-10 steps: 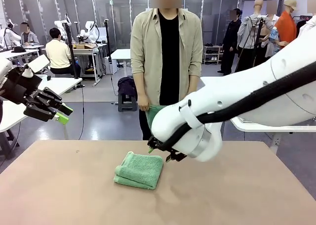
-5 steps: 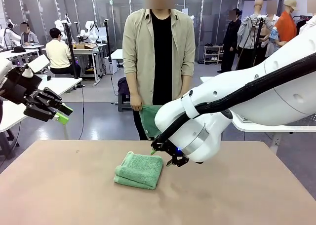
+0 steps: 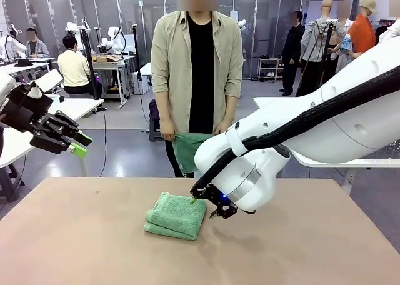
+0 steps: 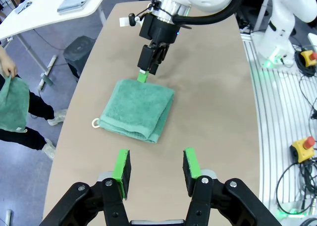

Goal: Fold the towels and place them in the basket.
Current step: Place the folded Towel with hook on the right side of the table.

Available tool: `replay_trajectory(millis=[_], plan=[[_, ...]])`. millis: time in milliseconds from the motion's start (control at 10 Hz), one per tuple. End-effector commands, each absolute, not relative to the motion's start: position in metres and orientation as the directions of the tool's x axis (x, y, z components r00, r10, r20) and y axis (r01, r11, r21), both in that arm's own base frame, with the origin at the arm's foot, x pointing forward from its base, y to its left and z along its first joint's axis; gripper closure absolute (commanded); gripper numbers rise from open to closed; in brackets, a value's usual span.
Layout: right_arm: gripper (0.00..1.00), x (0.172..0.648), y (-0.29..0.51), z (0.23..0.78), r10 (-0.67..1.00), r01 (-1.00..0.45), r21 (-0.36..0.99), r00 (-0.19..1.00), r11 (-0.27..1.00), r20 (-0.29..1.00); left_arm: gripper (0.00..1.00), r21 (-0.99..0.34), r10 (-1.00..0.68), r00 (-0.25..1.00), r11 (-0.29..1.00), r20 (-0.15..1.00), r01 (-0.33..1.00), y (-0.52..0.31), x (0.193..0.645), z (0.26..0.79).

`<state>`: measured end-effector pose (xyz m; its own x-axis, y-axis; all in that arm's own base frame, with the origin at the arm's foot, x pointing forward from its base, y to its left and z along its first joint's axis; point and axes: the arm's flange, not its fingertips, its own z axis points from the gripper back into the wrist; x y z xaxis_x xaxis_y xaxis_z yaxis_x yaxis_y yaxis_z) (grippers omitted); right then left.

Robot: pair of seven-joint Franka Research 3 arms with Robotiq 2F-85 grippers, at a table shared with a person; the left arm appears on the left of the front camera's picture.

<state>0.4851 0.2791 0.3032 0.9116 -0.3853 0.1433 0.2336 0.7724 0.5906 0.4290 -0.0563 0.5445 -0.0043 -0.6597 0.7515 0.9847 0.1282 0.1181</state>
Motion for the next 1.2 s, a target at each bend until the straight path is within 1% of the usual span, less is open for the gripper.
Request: replay_trajectory(millis=[0, 600, 700, 800, 900, 1000, 1100], plan=[[0.19, 0.498, 0.281, 0.295, -0.361, 0.211, 0.61, 0.923, 0.764, 0.133, 0.44, 0.125, -0.65, -0.011, 0.129, 0.76, 0.984, -0.057, 0.428, 0.545], [0.19, 0.51, 0.288, 0.288, -0.347, 0.237, 0.587, 0.934, 0.774, 0.082, 0.44, 0.125, -0.65, -0.011, 0.129, 0.76, 0.984, -0.057, 0.428, 0.545], [0.3, 0.509, 0.288, 0.287, -0.347, 0.222, 0.581, 0.932, 0.783, 0.11, 0.44, 0.125, -0.65, -0.011, 0.129, 0.76, 0.984, -0.057, 0.428, 0.545], [0.38, 0.509, 0.288, 0.287, -0.343, 0.215, 0.578, 0.932, 0.787, 0.119, 0.44, 0.125, -0.65, -0.011, 0.129, 0.76, 0.984, -0.057, 0.428, 0.545], [0.49, 0.51, 0.288, 0.287, -0.339, 0.214, 0.577, 0.933, 0.788, 0.118, 0.44, 0.125, -0.65, -0.011, 0.129, 0.76, 0.984, -0.057, 0.428, 0.545], [0.57, 0.509, 0.288, 0.286, -0.34, 0.213, 0.576, 0.933, 0.789, 0.122, 0.44, 0.125, -0.65, -0.011, 0.129, 0.76, 0.984, -0.057, 0.428, 0.545], [0.68, 0.509, 0.288, 0.286, -0.342, 0.215, 0.574, 0.932, 0.79, 0.12, 0.44, 0.125, -0.65, -0.011, 0.129, 0.76, 0.984, -0.057, 0.428, 0.545]])
